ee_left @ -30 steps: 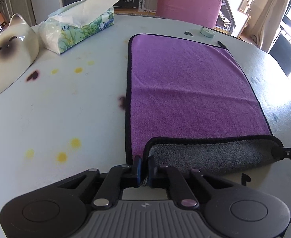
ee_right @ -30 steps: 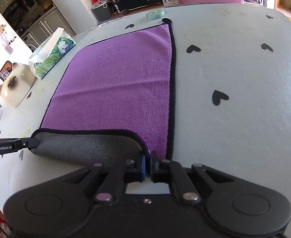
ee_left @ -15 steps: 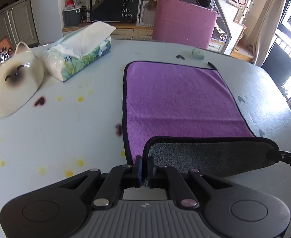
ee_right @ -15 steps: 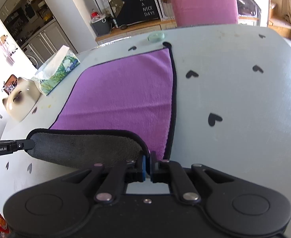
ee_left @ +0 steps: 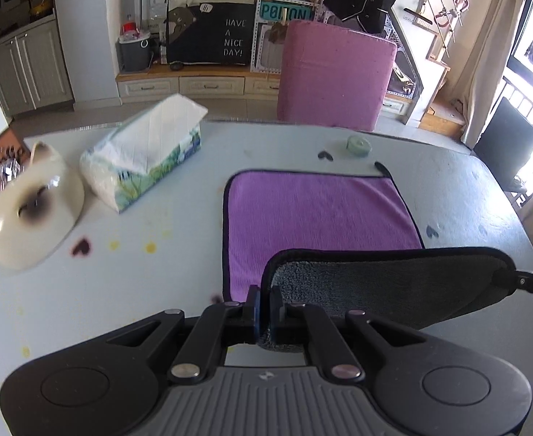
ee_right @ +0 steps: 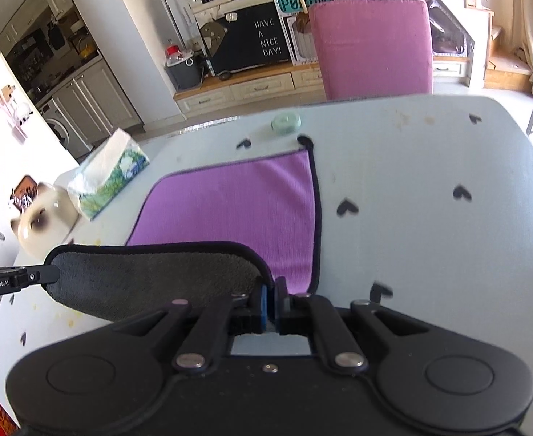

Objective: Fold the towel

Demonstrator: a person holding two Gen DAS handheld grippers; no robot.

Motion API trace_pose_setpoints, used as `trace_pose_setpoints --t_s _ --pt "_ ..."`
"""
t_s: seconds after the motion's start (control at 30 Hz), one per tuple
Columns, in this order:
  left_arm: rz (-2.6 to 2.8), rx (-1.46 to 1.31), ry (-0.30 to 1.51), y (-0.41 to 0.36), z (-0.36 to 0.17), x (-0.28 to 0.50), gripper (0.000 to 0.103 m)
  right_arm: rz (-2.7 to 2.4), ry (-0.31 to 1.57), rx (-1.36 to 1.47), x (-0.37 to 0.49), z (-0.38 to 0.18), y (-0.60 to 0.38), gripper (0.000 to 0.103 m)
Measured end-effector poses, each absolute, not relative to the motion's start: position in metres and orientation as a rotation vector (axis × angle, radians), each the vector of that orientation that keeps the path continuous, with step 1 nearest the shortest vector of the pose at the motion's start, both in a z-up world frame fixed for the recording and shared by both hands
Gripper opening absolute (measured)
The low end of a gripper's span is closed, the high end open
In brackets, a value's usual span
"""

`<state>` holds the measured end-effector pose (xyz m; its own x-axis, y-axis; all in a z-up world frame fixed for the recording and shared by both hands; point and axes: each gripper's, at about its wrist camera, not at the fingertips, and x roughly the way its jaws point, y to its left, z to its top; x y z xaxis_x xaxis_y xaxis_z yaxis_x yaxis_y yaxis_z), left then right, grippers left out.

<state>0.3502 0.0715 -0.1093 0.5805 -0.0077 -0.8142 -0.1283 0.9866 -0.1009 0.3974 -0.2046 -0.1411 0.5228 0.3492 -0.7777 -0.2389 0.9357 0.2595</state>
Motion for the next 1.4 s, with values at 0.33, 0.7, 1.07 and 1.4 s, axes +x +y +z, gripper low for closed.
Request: trace_pose_setpoints --t_s 0.33,0.7,1.07,1.4 --pt "0.060 -0.122 0.955 0.080 -0.096 0.407 0.005 0.347 0.957 0.123 0.451 -0.127 -0.195 0.004" --pt "0.047 -0.098 0.932 0.094 -0.099 0.470 0.005 0.334 0.950 0.114 0.509 -0.128 -0.183 0.004" --pt "0.080 -0.072 0.906 0.103 -0.109 0.517 0.005 0.328 0.926 0.078 0.560 -0.129 -0.162 0.004" --pt "0.105 -0.077 0.957 0.108 -0.141 0.539 0.005 0.320 0.944 0.029 0.586 -0.148 -0.142 0.004"
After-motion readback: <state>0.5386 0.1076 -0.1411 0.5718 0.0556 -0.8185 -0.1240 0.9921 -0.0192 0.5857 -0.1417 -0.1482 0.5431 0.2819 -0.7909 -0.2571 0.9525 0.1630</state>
